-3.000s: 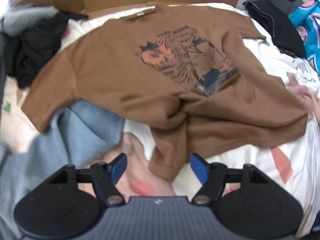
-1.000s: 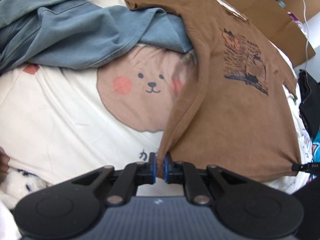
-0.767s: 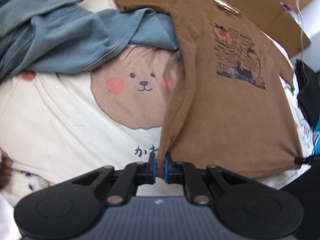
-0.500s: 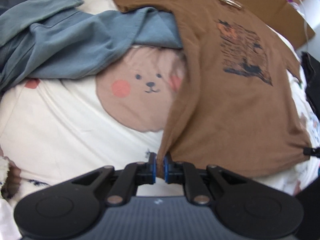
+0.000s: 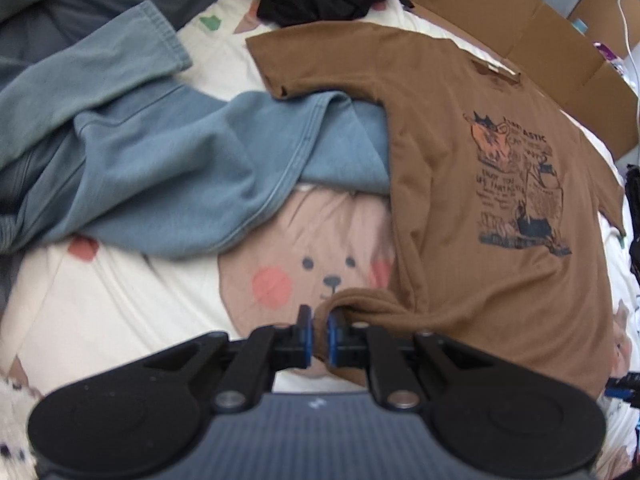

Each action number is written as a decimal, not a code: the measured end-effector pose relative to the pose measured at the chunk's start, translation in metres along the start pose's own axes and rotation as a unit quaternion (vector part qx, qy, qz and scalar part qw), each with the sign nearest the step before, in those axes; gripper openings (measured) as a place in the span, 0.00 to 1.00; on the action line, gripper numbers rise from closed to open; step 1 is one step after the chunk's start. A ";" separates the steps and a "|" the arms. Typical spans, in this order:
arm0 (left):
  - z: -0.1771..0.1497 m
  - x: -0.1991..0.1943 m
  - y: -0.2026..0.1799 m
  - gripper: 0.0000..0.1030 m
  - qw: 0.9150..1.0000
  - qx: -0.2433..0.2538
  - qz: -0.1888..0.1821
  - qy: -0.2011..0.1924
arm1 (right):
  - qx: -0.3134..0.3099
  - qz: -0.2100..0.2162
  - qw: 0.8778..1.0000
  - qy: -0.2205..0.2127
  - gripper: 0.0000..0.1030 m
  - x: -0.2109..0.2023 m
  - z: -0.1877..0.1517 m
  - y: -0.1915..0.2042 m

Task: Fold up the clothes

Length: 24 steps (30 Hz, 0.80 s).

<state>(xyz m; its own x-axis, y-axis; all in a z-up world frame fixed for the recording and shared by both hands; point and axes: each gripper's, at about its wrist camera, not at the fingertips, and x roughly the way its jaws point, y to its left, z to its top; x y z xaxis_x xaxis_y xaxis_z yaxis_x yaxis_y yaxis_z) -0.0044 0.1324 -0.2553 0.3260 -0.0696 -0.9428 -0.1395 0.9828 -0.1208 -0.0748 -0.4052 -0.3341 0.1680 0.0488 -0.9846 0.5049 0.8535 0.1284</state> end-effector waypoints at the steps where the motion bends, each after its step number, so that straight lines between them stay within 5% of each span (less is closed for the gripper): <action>1: 0.002 0.001 -0.002 0.08 1.000 0.004 0.000 0.000 | -0.010 0.007 1.000 -0.003 0.37 0.000 0.000 0.007; 13: 0.001 0.014 -0.007 0.08 1.000 0.008 -0.009 0.013 | -0.035 0.128 0.991 -0.015 0.39 0.010 0.009 0.063; 24: -0.015 0.019 0.010 0.08 0.999 -0.009 -0.006 0.035 | -0.041 0.131 0.990 0.001 0.43 0.036 0.017 0.078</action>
<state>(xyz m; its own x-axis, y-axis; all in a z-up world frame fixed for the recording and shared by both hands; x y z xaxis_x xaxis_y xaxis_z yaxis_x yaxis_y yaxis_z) -0.0135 0.1380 -0.2792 0.2620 -0.0938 -0.9605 -0.1535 0.9786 -0.1374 -0.0146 -0.3454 -0.3579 0.2835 0.2756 -0.9185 0.3734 0.8505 0.3704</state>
